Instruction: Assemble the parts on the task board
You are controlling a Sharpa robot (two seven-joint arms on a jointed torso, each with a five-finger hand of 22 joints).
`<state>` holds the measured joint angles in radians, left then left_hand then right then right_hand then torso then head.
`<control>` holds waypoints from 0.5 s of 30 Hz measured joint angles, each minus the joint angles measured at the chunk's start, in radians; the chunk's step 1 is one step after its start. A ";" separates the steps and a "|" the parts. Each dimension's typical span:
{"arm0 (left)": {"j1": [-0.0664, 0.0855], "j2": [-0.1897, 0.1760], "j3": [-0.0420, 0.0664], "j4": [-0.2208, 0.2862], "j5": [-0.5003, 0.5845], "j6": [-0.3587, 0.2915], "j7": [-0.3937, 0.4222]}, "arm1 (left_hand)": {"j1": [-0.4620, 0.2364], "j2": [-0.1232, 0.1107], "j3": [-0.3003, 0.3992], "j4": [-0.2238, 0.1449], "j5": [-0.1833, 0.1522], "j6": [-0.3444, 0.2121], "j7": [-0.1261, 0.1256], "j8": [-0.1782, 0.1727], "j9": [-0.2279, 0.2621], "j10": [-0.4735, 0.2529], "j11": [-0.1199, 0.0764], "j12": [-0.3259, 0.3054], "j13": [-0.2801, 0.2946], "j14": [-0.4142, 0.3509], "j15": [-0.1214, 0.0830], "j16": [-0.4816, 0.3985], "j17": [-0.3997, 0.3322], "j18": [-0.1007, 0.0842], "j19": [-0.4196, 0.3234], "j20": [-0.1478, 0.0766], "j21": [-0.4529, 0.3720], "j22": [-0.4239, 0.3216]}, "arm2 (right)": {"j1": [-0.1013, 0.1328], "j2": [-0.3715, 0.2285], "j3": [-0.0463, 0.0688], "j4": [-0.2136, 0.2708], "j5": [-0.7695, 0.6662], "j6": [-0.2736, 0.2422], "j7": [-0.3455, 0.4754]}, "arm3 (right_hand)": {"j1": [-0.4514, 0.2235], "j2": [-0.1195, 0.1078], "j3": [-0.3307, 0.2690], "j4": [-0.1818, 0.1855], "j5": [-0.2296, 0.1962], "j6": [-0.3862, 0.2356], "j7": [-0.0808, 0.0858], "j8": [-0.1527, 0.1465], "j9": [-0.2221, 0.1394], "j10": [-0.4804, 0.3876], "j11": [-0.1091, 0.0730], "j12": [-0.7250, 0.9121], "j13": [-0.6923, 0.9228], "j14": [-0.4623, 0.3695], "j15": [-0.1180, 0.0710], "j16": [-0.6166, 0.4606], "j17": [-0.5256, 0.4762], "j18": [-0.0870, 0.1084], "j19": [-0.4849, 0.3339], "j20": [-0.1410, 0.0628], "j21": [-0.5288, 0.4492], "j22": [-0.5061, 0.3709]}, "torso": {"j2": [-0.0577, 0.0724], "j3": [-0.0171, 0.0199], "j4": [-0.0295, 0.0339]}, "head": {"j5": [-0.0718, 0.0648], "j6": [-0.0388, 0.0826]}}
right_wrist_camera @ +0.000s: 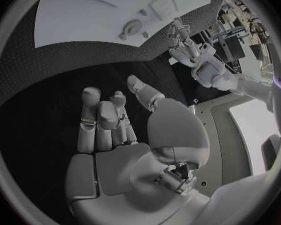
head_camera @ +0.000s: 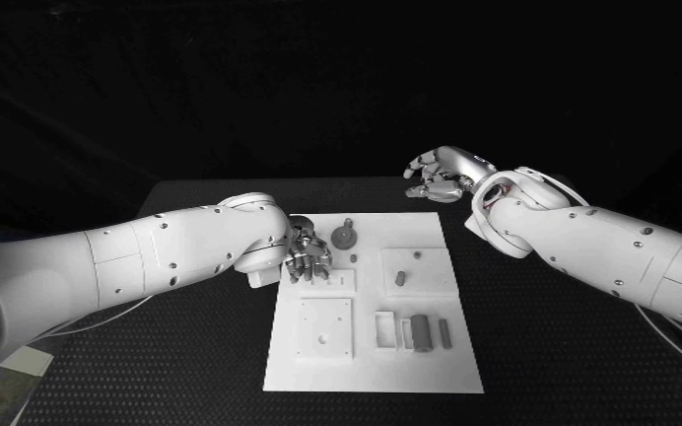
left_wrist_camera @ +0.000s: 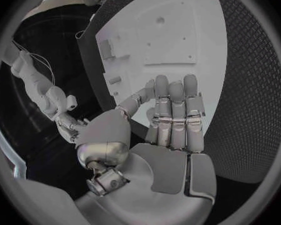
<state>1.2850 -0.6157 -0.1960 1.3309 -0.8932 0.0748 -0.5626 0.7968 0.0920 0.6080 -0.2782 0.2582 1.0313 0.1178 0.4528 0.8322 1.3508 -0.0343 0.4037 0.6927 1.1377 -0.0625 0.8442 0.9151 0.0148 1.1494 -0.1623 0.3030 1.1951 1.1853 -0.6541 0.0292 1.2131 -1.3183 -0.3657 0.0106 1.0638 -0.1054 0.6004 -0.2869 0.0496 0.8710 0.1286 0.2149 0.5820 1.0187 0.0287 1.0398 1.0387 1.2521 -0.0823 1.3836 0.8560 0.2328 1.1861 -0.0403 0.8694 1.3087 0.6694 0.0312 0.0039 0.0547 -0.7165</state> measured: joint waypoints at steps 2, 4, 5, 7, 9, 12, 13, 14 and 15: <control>0.000 0.002 0.000 -0.003 -0.007 0.000 0.000 | 0.000 0.000 0.001 -0.001 0.000 0.003 -0.001 0.000 0.000 0.000 0.000 0.000 0.000 0.000 0.000 0.000 -0.001 0.000 0.000 0.000 0.000 0.002 | 0.000 0.000 0.000 0.001 0.000 0.000 0.000 | 0.000 0.000 0.000 0.000 0.000 0.000 0.000 0.000 0.000 0.000 0.000 0.000 0.000 0.000 0.000 0.000 0.000 0.000 0.000 0.000 0.000 0.000 | 0.000 -0.0007 -0.0005 | -0.001 0.000; 0.000 0.003 0.000 -0.005 -0.012 -0.001 0.000 | -0.003 -0.003 0.005 -0.005 0.000 0.005 -0.002 0.000 0.002 0.000 0.000 0.000 0.000 0.000 0.000 0.004 -0.004 0.000 0.000 0.000 0.000 0.003 | 0.000 0.000 0.000 0.002 0.000 0.001 0.000 | 0.000 0.000 -0.003 -0.003 0.000 -0.002 0.002 0.000 0.000 0.000 0.000 0.000 0.000 0.000 0.000 0.000 0.000 0.000 0.000 0.000 0.000 0.000 | 0.000 -0.0006 -0.0011 | -0.003 -0.001; 0.000 0.004 0.000 -0.005 -0.016 -0.001 0.000 | -0.003 -0.003 0.006 -0.004 -0.002 0.005 -0.002 0.000 0.002 0.000 0.000 0.000 0.000 0.000 0.000 0.004 -0.004 0.000 0.000 0.000 0.000 0.004 | 0.000 0.000 0.000 0.002 0.000 0.001 0.000 | 0.000 0.000 -0.003 -0.003 0.000 -0.002 0.002 0.000 0.000 0.000 0.000 0.000 0.000 0.000 0.000 0.000 0.000 0.000 -0.001 0.001 0.000 0.000 | 0.000 -0.0007 -0.0012 | -0.003 -0.001; 0.000 0.007 0.000 -0.005 -0.030 -0.002 0.001 | -0.004 -0.004 0.009 -0.002 -0.006 0.006 -0.002 0.000 0.003 0.000 0.000 0.000 0.000 0.000 0.000 0.004 -0.006 0.000 0.000 0.000 0.000 0.004 | 0.000 -0.001 0.000 0.002 0.000 0.001 0.000 | 0.000 0.000 -0.003 -0.003 0.000 -0.003 0.003 0.000 0.000 0.000 0.000 0.000 0.000 0.000 0.000 -0.003 0.000 0.000 -0.001 0.001 0.000 0.000 | 0.001 -0.0006 -0.0012 | -0.005 -0.001; 0.000 0.010 0.000 -0.005 -0.046 -0.003 0.002 | -0.006 -0.005 0.010 -0.003 -0.008 0.008 -0.002 0.000 0.003 0.000 0.000 0.000 0.000 0.000 0.000 0.004 -0.006 0.000 0.000 0.000 0.000 0.004 | 0.000 -0.001 0.000 0.002 0.000 0.001 0.000 | 0.000 0.000 -0.003 -0.003 0.000 -0.003 0.003 0.000 0.000 0.000 0.000 0.000 0.000 0.000 0.000 -0.003 0.000 0.000 -0.001 0.001 0.000 0.000 | 0.001 -0.0007 -0.0011 | -0.006 -0.001; -0.001 0.017 0.000 -0.011 -0.066 -0.004 0.003 | -0.008 -0.008 0.011 -0.004 -0.008 0.011 -0.004 -0.001 0.003 0.000 0.000 0.000 0.000 0.000 0.000 0.004 -0.007 0.000 0.000 0.000 0.000 0.005 | 0.000 -0.001 0.000 0.003 0.000 0.002 0.000 | 0.000 0.000 -0.003 -0.003 0.000 -0.003 0.003 0.000 0.000 0.000 0.000 0.000 0.000 0.000 0.000 -0.003 0.000 0.000 -0.001 0.001 0.000 0.000 | 0.001 -0.0010 -0.0006 | -0.007 -0.001; 0.000 0.020 -0.001 -0.014 -0.073 -0.005 0.003 | -0.011 -0.010 0.013 -0.005 -0.008 0.013 -0.003 -0.001 0.003 0.000 0.000 0.000 0.000 0.000 0.000 0.004 -0.007 0.000 0.000 0.000 0.000 0.005 | 0.000 -0.001 0.000 0.004 0.000 0.002 0.000 | 0.000 0.000 -0.003 -0.003 0.000 -0.003 0.003 0.000 0.000 0.000 0.000 0.000 0.000 0.000 0.000 -0.003 0.000 0.000 -0.001 0.001 0.000 0.000 | 0.001 -0.0009 -0.0005 | -0.007 -0.001; 0.000 0.023 -0.004 -0.016 -0.079 -0.006 0.004 | -0.011 -0.010 0.013 -0.005 -0.008 0.014 -0.003 -0.001 0.003 0.000 0.000 0.000 0.000 0.000 0.000 0.004 -0.007 0.000 0.000 0.000 0.000 0.005 | 0.000 -0.001 0.000 0.004 0.000 0.002 0.000 | 0.000 0.000 -0.003 -0.003 0.000 -0.003 0.003 0.000 0.000 0.000 0.000 0.000 0.000 0.000 0.000 -0.003 0.000 0.000 -0.001 0.001 0.000 0.000 | 0.001 -0.0008 -0.0004 | -0.007 -0.002; 0.000 0.024 -0.008 -0.017 -0.083 -0.007 0.004 | -0.011 -0.010 0.013 -0.005 -0.008 0.014 -0.003 -0.001 0.003 0.000 0.000 0.000 0.000 0.000 0.000 0.004 -0.007 0.000 0.000 0.000 0.000 0.005 | 0.000 -0.001 0.000 0.005 0.000 0.002 0.000 | 0.000 0.000 -0.003 -0.003 0.000 -0.003 0.003 0.000 0.000 0.000 0.000 0.000 0.000 0.000 0.000 -0.003 0.000 0.000 -0.001 0.002 0.000 0.000 | 0.001 -0.0008 -0.0003 | -0.007 -0.002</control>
<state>1.2851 -0.5918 -0.2041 1.3144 -0.9762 0.0683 -0.5587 0.7862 0.0816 0.6208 -0.2835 0.2505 1.0453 0.1143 0.4521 0.8354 1.3509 -0.0341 0.4037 0.6927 1.1378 -0.0624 0.8480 0.9080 0.0148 1.1494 -0.1622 0.3029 1.2005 1.1853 -0.6547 0.0290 1.2179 -1.3180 -0.3636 0.0104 1.0638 -0.1054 0.5976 -0.2897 0.0496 0.8684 0.1312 0.2149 0.5821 1.0187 0.0287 1.0398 1.0387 1.2521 -0.0823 1.3802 0.8560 0.2328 1.1847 -0.0388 0.8694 1.3087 0.6705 0.0304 0.0036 0.0474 -0.7190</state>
